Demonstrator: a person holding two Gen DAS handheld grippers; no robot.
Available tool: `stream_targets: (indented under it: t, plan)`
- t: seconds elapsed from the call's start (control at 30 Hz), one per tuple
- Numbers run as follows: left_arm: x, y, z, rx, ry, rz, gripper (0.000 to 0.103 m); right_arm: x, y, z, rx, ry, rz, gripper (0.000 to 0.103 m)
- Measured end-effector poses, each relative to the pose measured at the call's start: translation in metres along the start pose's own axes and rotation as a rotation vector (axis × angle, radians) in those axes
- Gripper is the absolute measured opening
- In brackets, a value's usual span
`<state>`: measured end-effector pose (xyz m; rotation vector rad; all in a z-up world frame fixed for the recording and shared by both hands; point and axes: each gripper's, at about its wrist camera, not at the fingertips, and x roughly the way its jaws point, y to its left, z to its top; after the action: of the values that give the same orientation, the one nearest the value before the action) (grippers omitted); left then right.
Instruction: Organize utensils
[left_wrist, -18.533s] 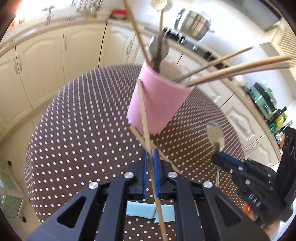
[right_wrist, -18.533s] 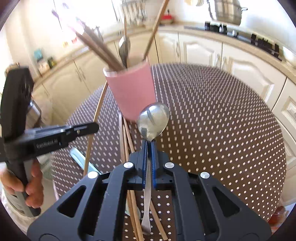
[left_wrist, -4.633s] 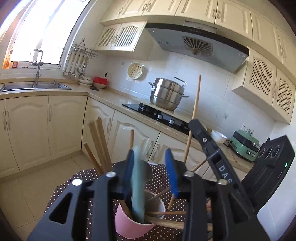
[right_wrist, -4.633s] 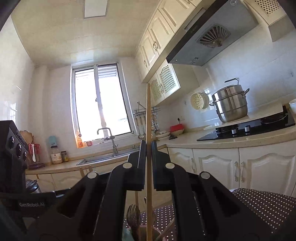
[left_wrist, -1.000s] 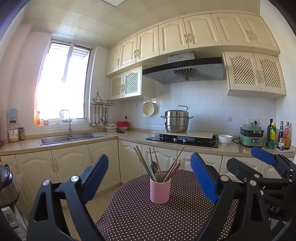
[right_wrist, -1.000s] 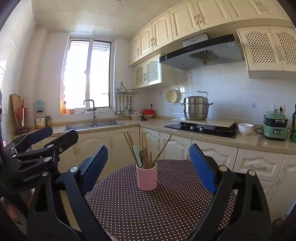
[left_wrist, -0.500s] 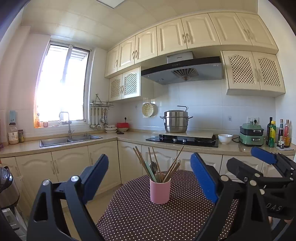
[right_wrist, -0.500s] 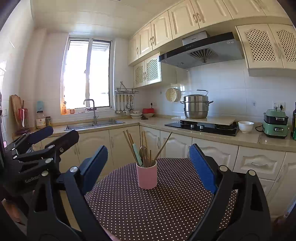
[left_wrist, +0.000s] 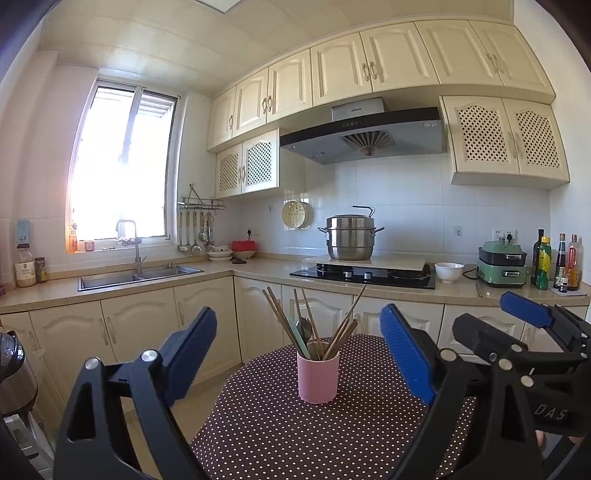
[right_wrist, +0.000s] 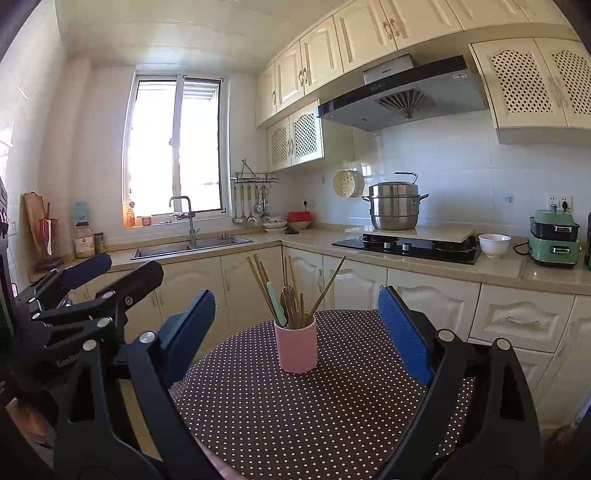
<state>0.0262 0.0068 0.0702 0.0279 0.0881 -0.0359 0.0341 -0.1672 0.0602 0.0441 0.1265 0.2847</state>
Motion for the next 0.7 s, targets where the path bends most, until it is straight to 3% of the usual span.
stream_targets:
  t: [0.7]
  plan:
    - [0.0063,-0.0029,-0.0036,0.006,0.015,-0.001,0.088,0.001,-0.0033,-0.0032,0.01,0.008,0.001,0.088]
